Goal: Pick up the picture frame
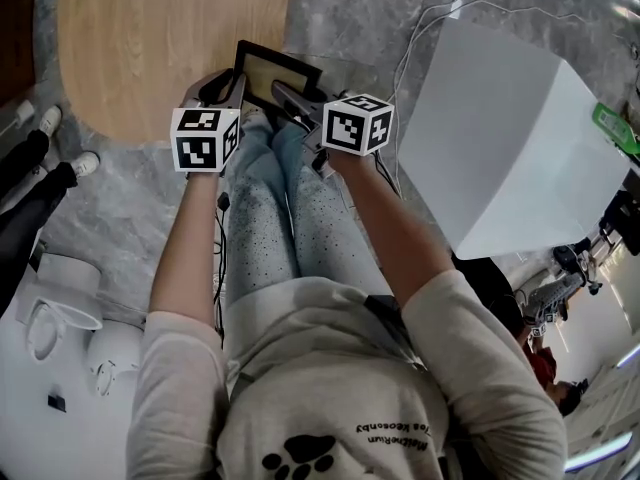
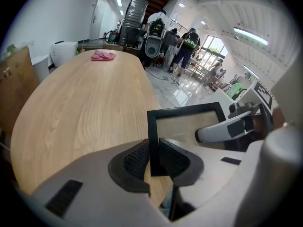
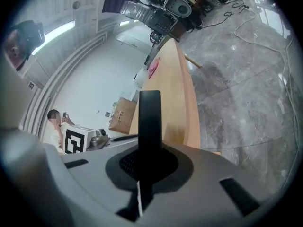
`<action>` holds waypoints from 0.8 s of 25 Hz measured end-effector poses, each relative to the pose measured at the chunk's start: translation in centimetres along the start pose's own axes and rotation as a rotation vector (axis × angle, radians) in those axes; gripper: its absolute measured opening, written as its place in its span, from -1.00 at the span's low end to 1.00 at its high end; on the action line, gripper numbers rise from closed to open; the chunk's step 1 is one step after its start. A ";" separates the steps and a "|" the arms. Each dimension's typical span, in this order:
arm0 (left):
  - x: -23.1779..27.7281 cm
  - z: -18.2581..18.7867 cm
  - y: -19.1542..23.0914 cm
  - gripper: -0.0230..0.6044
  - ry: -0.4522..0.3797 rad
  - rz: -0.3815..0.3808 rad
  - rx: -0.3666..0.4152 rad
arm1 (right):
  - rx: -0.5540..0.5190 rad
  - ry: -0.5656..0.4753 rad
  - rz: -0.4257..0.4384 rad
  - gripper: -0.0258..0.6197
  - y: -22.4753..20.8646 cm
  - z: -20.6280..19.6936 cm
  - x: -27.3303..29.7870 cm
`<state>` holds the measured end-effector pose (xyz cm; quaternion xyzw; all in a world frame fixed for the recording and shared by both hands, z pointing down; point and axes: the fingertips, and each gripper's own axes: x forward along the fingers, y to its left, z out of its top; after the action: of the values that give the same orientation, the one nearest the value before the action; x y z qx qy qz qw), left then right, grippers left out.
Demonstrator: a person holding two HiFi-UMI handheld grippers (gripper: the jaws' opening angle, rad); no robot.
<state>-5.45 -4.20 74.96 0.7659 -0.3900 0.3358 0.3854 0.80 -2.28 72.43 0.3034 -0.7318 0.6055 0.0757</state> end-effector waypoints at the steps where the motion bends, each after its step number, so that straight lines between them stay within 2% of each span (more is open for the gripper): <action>1: -0.2 0.2 -0.1 -0.70 -0.003 0.001 0.000 | -0.005 -0.006 -0.008 -0.87 0.2 0.3 -0.2; 5: -1.0 1.5 -0.2 -0.71 -0.022 0.013 -0.014 | -0.034 -0.023 -0.066 -0.87 0.3 1.6 -1.2; 10: -3.2 3.2 -0.5 -0.86 -0.065 0.031 0.008 | -0.128 -0.048 -0.134 -0.87 1.7 3.3 -2.2; 20: -10.7 7.8 -1.8 -0.90 -0.195 0.086 -0.029 | -0.346 -0.132 -0.207 -0.87 8.4 7.8 -5.0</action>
<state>-7.23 -6.52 61.95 0.7717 -0.4631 0.2703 0.3420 2.31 -7.07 61.00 0.3986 -0.7930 0.4387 0.1403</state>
